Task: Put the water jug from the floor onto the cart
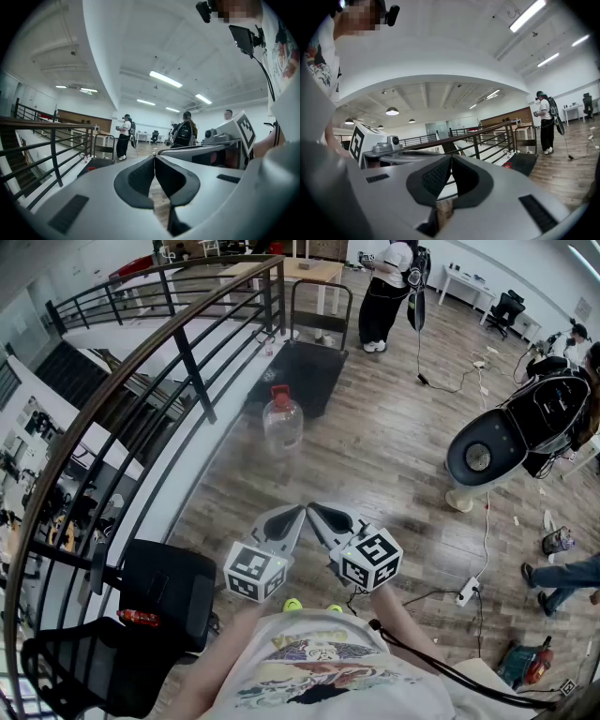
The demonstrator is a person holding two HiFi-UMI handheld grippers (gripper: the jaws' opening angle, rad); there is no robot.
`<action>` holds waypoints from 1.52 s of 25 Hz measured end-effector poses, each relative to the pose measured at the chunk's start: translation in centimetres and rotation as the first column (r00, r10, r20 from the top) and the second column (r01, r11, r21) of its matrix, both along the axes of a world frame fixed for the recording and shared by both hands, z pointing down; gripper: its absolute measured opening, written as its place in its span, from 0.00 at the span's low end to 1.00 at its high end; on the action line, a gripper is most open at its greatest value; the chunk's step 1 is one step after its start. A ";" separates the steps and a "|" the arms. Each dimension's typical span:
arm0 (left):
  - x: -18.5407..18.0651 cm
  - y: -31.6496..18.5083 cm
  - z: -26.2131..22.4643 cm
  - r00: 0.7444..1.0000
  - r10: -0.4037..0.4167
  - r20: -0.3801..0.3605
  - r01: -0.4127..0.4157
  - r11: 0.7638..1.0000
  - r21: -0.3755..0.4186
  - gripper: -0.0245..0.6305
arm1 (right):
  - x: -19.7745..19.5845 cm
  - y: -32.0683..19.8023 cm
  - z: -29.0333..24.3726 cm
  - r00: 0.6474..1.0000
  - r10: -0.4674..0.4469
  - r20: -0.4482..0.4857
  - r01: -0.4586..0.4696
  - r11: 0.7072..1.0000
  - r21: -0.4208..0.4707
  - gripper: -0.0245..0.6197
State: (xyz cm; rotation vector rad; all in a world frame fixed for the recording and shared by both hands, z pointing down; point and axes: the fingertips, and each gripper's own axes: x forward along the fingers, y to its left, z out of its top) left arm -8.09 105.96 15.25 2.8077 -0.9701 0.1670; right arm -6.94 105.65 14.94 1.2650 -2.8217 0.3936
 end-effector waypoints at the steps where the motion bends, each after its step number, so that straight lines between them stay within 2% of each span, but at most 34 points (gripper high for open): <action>1: 0.0 -0.1 -0.2 1.000 -0.001 -0.001 0.001 1.000 -0.001 0.06 | 0.0 -0.1 -0.2 1.000 -0.001 -0.001 0.001 1.000 0.001 0.08; 14: -1.2 -0.7 -0.7 1.000 0.007 -0.026 -0.007 1.000 -0.001 0.06 | -1.1 -0.8 -0.7 1.000 0.011 0.025 -0.011 1.000 -0.007 0.08; 20: -1.8 -0.4 -1.1 1.000 -0.002 -0.020 0.003 0.999 0.051 0.06 | -1.5 -0.7 -0.7 1.000 0.020 -0.011 -0.020 1.000 0.004 0.08; 28: -2.3 -1.6 -0.8 0.999 -0.034 -0.024 0.035 0.997 0.072 0.06 | -1.6 -2.1 1.2 0.998 0.041 -0.055 -0.044 0.998 -0.049 0.08; 38: -0.9 -8.0 0.7 0.998 -0.067 -0.004 0.067 0.997 0.037 0.06 | -0.8 -8.2 2.9 0.999 -0.003 -0.034 0.000 0.996 -0.090 0.08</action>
